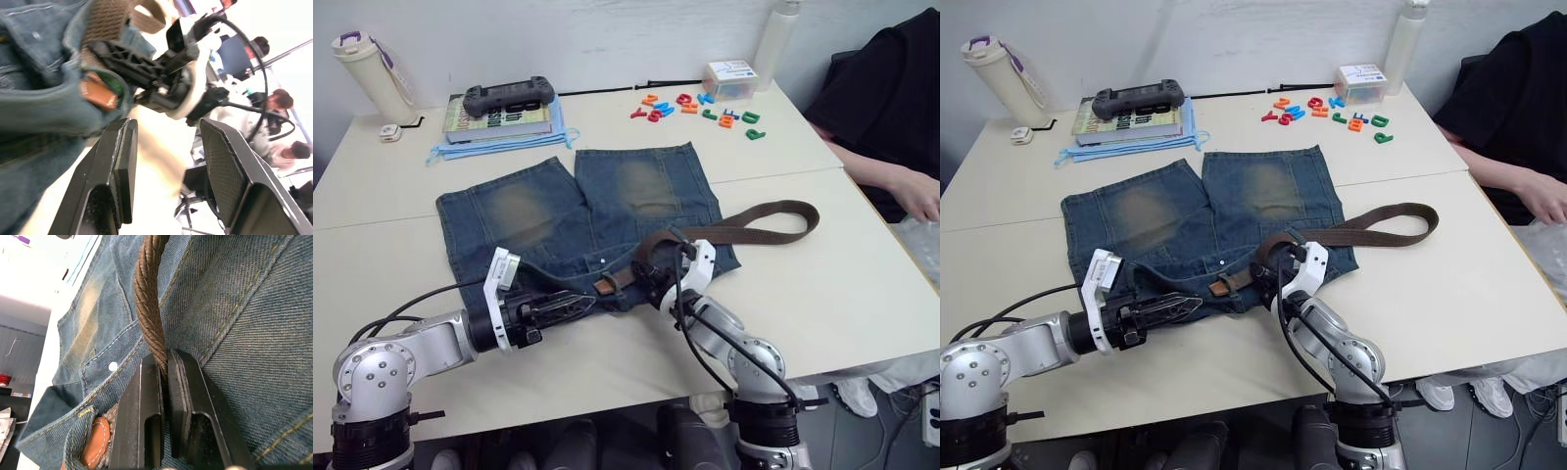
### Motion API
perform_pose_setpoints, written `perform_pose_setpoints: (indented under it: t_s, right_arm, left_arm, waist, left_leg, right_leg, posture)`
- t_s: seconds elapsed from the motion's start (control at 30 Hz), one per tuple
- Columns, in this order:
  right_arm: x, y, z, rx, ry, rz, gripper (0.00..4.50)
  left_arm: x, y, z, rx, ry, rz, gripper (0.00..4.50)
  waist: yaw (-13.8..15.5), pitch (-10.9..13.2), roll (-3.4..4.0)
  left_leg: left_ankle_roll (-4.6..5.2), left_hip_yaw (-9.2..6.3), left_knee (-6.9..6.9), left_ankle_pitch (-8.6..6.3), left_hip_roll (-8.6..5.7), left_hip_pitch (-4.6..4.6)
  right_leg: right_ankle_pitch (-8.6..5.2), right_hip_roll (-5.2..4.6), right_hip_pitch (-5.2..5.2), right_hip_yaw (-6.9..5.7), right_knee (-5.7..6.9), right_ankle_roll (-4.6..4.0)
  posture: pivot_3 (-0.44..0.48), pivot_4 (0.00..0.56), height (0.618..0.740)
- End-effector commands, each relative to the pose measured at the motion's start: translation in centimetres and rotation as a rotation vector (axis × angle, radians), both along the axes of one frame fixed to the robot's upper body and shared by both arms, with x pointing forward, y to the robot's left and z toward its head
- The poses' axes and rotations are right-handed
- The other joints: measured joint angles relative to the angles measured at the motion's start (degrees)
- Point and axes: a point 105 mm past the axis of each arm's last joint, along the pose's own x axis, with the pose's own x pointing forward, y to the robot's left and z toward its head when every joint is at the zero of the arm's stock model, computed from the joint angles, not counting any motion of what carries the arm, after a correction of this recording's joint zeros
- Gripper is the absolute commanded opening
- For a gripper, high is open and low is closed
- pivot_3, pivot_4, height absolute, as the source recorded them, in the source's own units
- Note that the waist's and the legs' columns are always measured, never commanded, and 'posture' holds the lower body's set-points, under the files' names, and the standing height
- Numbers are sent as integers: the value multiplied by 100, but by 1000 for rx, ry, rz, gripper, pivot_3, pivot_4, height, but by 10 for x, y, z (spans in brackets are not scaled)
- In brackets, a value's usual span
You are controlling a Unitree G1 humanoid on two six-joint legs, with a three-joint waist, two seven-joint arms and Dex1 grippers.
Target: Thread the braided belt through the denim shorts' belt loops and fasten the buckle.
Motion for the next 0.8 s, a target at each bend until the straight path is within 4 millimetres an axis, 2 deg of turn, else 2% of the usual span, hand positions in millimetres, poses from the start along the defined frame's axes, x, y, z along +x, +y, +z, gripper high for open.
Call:
perform_pose_setpoints:
  t_s: [0.03,0.3,0.5,0.8]
  right_arm:
    - [-4,10,-9,30,49,0,0]
    - [-4,11,4,38,0,4,0]
    - [-1,7,11,83,-13,-23,0]
    - [-4,12,18,115,-22,2,0]
  left_arm:
    - [6,-9,3,-29,-19,21,2300]
    - [18,-9,-14,29,12,86,2300]
    - [14,1,-21,53,38,85,2300]
    - [18,-5,-27,48,44,87,2300]
  waist:
    - [-5,-1,-2]
    - [-7,-1,-2]
    - [-9,2,3]
    - [-9,3,5]
  left_leg:
    - [-1,0,-1,0,1,0]
    - [-2,1,-4,0,1,-1]
    - [-2,1,-6,0,1,-1]
    - [-1,1,-6,0,1,-2]
  right_leg:
    - [0,1,0,0,-1,0]
    - [0,2,-3,1,-2,0]
    - [0,2,-4,2,-3,-1]
    - [0,1,-4,2,-4,-1]
  posture:
    - [0,150,740]
    - [0,150,740]
    - [0,150,740]
    - [0,150,740]
